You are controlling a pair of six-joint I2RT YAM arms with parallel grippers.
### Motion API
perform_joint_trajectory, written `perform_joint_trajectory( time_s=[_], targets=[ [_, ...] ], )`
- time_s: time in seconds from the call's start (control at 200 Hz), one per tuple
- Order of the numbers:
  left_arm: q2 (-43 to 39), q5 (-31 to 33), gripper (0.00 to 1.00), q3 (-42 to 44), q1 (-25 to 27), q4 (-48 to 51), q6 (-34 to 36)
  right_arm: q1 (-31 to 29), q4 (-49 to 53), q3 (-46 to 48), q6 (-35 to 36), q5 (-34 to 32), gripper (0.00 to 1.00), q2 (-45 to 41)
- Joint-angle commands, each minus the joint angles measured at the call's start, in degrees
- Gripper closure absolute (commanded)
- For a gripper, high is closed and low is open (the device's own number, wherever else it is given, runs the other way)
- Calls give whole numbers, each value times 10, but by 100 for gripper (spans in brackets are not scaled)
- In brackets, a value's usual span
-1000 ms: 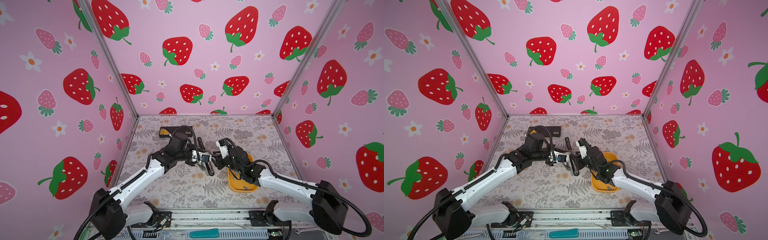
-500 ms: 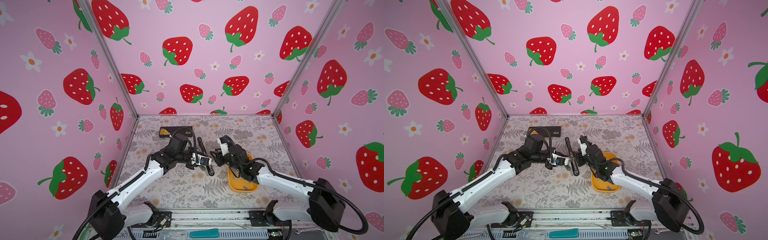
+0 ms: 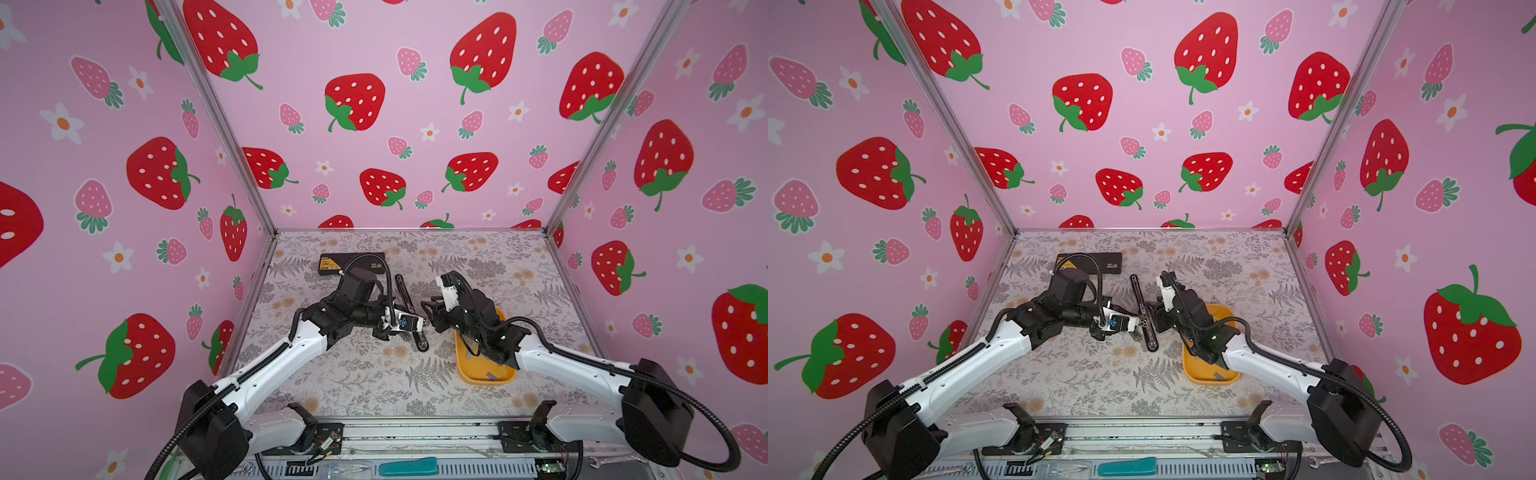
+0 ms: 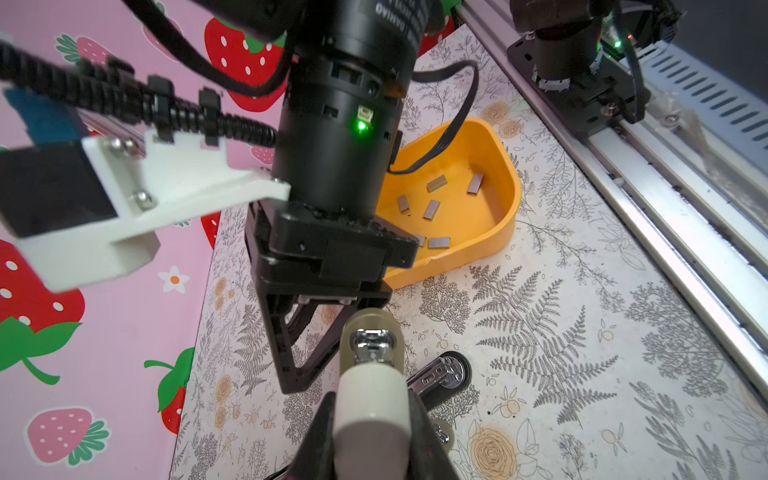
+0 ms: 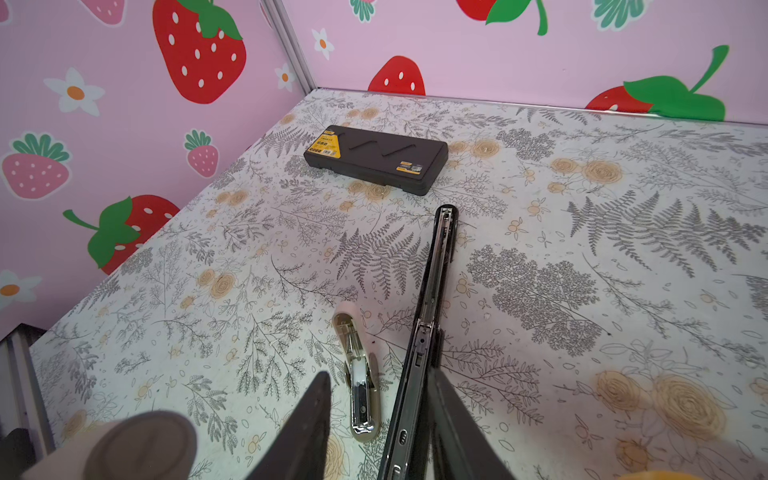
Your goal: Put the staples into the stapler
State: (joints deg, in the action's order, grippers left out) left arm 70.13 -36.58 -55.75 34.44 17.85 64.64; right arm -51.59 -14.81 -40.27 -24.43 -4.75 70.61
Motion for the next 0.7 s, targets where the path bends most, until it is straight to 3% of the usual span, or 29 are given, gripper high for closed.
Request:
perform_joint_trajectory(
  time_s=[0.0, 0.265, 0.37, 0.695],
  targets=[
    [-10, 7, 100, 0, -8, 1, 6, 0, -34, 23, -9, -23, 62, -57],
    [1, 44, 100, -10, -15, 0, -9, -8, -79, 48, 19, 44, 78, -109],
    [3, 52, 100, -10, -15, -12, -25, -26, -87, 37, 35, 74, 79, -91],
    [6, 50, 100, -14, -17, -14, -36, -47, -75, 14, 39, 61, 78, -33]
  ],
)
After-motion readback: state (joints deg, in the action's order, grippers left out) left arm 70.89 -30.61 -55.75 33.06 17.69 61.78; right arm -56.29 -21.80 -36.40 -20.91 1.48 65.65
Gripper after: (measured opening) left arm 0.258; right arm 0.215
